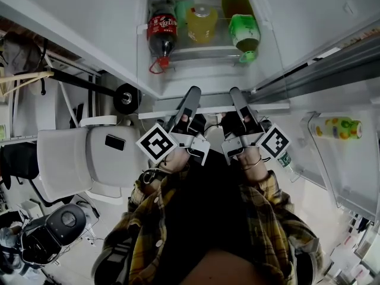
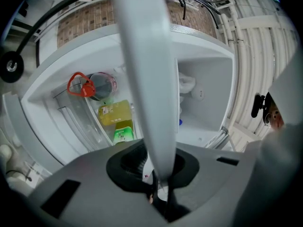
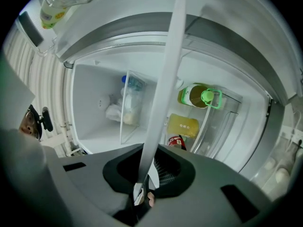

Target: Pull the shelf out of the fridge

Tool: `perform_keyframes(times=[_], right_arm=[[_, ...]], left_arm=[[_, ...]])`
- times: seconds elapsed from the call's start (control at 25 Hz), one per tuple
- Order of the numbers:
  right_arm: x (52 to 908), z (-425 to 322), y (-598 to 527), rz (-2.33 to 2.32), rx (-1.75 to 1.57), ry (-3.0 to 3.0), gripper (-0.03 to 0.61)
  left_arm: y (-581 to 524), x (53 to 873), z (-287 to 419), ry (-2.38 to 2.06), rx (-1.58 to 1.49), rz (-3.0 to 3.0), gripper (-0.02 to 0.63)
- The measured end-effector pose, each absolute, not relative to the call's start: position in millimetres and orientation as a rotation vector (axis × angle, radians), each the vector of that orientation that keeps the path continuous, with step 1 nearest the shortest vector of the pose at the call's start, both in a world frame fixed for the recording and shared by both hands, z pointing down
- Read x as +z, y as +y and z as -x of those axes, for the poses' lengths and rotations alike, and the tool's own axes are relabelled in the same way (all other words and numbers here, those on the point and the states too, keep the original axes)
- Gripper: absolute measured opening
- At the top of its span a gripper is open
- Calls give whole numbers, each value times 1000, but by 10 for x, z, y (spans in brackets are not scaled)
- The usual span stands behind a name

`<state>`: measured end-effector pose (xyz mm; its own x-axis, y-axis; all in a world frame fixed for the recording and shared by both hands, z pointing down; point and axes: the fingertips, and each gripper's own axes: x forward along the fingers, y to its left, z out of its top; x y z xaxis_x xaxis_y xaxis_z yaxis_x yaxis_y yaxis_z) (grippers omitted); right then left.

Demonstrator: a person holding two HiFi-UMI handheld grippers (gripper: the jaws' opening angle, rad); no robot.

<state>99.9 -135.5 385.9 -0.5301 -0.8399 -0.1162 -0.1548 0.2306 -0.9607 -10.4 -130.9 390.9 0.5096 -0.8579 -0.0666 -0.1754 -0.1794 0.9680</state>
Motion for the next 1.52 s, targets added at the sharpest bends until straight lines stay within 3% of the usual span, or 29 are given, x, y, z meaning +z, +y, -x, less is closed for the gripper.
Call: perform_keyframes(times=[1.52], right_arm=[[3862, -976, -1404, 880, -1363, 1854, 46]], left_arm=[[-1351, 3897, 118, -871, -818, -1642, 40]])
